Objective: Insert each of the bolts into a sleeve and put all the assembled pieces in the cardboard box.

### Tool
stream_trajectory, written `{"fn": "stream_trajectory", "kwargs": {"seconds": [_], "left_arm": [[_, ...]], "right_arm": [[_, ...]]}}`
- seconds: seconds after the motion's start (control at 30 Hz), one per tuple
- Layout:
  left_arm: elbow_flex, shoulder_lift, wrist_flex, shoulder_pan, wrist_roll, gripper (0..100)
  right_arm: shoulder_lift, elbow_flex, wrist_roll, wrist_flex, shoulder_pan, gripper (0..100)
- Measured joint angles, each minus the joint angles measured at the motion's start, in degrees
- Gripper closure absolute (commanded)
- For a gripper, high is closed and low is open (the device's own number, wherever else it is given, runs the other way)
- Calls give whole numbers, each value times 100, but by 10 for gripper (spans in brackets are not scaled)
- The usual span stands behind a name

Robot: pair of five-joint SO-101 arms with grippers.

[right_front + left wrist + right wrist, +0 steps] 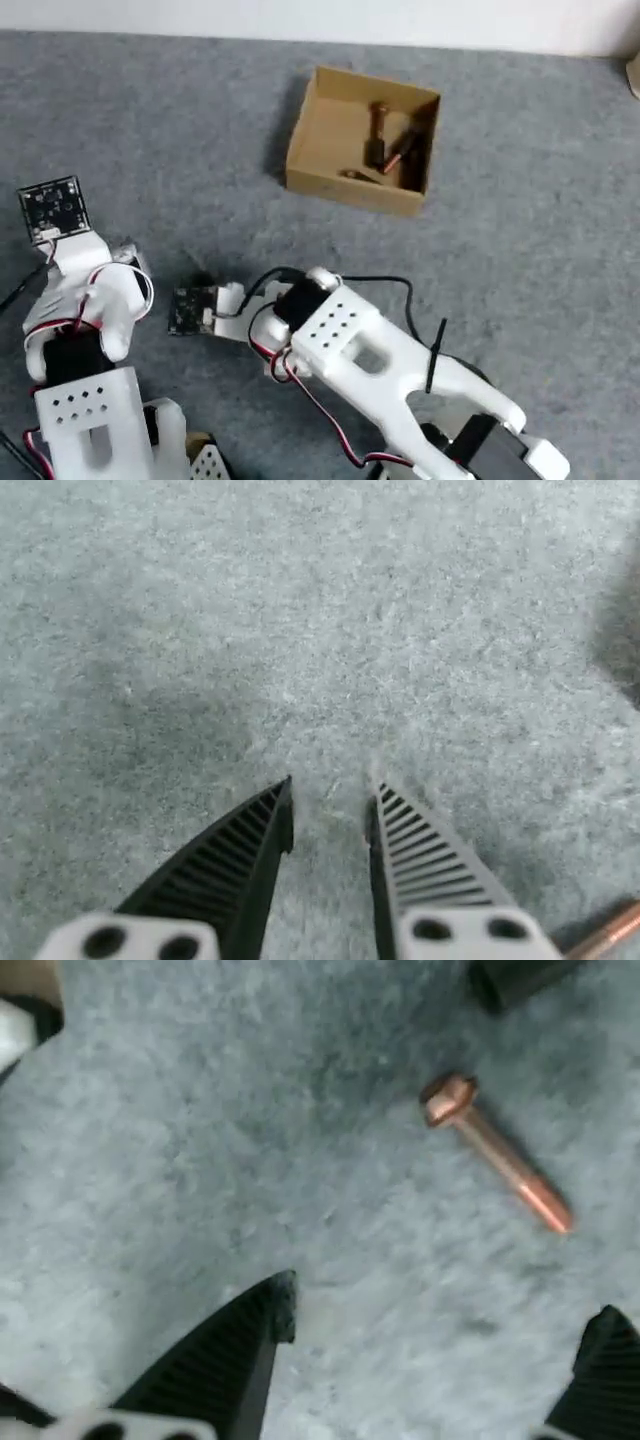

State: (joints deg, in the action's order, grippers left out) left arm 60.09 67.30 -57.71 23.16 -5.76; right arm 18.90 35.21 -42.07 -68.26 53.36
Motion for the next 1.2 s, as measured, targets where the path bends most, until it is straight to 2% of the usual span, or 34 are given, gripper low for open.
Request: {"fn": "stream_trajectory", "kwargs": {"seconds": [0.27, 0.47, 0.7, 1.1, 1.2], "left_arm": [[0, 0, 0, 35, 141, 870], [0, 0, 0, 229, 273, 870], [0, 0, 0, 413, 273, 870], [0, 0, 0, 413, 273, 870], [0, 0, 0, 413, 273, 870]], "right_arm": [[-62, 53, -237, 765, 0, 601], [-1169, -88, -642, 949, -9, 601], [-2558, -1099, -870, 993, -18, 601], [-3701, -2057, -985, 993, -9, 604], [-3903, -2075, -993, 993, -79, 668]]}}
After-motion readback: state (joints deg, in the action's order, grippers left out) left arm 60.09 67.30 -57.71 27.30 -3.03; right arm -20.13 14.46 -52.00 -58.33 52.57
